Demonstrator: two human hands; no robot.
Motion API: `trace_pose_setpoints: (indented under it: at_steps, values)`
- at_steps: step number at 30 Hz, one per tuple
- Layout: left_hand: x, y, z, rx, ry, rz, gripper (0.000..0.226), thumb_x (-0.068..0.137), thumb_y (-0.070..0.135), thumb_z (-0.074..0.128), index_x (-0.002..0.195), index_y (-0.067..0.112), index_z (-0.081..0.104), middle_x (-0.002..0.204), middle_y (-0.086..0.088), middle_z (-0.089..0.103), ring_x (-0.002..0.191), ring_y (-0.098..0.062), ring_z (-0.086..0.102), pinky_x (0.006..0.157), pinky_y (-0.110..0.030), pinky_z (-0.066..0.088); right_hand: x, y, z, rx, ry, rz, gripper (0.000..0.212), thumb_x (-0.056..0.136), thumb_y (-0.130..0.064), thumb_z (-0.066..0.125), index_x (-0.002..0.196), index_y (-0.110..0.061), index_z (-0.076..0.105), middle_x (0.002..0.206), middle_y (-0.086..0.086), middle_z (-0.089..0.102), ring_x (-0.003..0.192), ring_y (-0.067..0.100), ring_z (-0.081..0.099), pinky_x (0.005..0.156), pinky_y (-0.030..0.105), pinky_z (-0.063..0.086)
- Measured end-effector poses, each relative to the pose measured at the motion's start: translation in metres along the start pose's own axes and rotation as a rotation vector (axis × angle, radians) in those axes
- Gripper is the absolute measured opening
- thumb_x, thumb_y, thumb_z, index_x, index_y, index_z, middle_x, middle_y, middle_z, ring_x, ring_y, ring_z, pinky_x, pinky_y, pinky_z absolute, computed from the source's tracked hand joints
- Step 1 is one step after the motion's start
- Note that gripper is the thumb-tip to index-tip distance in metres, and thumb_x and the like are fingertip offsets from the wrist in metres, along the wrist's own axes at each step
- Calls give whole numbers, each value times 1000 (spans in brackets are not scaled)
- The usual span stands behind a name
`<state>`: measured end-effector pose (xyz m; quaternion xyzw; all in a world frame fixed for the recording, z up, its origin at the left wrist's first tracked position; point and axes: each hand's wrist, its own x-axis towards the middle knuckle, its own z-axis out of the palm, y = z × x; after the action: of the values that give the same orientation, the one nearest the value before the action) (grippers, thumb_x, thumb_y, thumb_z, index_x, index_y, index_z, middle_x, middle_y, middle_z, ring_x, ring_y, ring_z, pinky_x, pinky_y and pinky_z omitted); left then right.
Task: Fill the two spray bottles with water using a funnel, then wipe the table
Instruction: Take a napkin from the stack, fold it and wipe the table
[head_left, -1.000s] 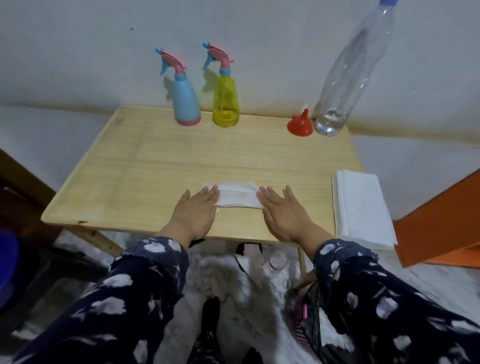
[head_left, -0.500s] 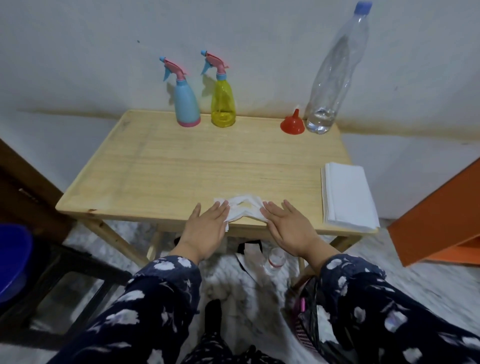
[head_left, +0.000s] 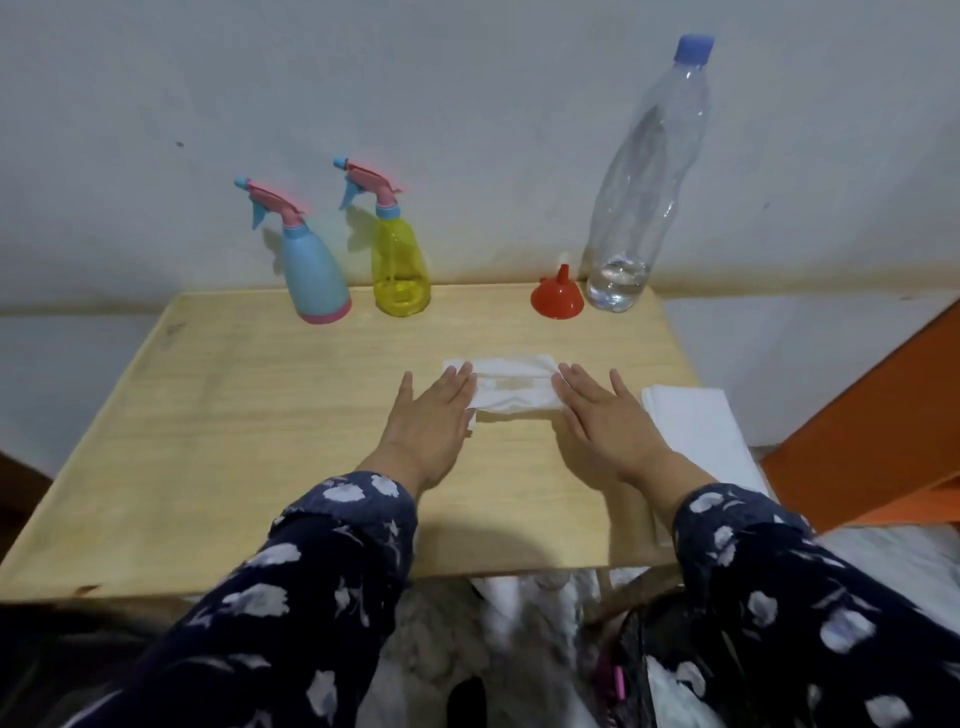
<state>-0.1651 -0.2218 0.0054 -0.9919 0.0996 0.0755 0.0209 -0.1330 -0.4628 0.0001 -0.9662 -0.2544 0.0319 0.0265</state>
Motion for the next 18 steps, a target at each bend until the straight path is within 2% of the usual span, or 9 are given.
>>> trace_pose_setpoints:
  at_steps: [2, 3, 4, 6, 10, 14, 18]
  values:
    - [32, -7, -1, -8, 0, 24, 53, 106, 29, 14, 156, 17, 1, 163, 6, -9, 150, -11, -3, 120, -51, 3, 25, 11, -1, -1, -21, 35, 83, 82, -48, -13, 154, -15, 13, 163, 0, 6, 150, 13, 4, 120, 42, -3]
    - [48, -11, -1, -19, -6, 33, 53, 106, 29, 14, 156, 17, 1, 163, 5, -9, 150, -11, -3, 120, -51, 4, 38, 17, -1, -6, -41, 53, 73, 91, -46, -5, 154, -15, 12, 163, 0, 5, 150, 14, 4, 120, 43, -2]
    - [63, -14, -1, -32, -18, 41, 53, 106, 29, 15, 156, 17, 1, 163, 5, -8, 150, -11, -2, 120, -50, 4, 51, 23, 0, -17, -65, 72, 61, 99, -41, 6, 154, -15, 12, 163, 0, 5, 150, 14, 4, 120, 44, 0]
    - [91, -20, 1, -72, -64, 54, 52, 106, 28, 15, 156, 16, 2, 163, 5, -7, 150, -11, -2, 121, -48, 5, 74, 32, 4, -11, -95, 113, 53, 104, -30, 17, 154, -14, 13, 163, 1, 7, 150, 16, 6, 120, 45, 1]
    - [123, -27, 10, -118, -164, 38, 53, 106, 30, 14, 156, 18, -1, 163, 7, -9, 150, -11, -6, 120, -51, 2, 99, 42, 16, -35, -152, 161, 53, 103, -28, 16, 154, -13, 11, 163, 2, 4, 150, 17, 4, 119, 50, 1]
    - [131, -27, 19, -97, -124, 33, 54, 106, 30, 14, 155, 19, -2, 163, 9, -10, 150, -10, -7, 119, -54, -1, 104, 45, 23, -58, -151, 178, 54, 103, -28, 16, 154, -16, 8, 163, -1, 1, 150, 15, 3, 117, 55, -4]
    - [126, -23, 18, -21, -88, 28, 53, 106, 28, 15, 155, 17, 1, 164, 5, -5, 150, -12, -1, 120, -51, 0, 99, 40, 19, -88, -150, 176, 53, 103, -27, 16, 154, -14, 8, 163, 1, 3, 150, 17, 3, 117, 54, -3]
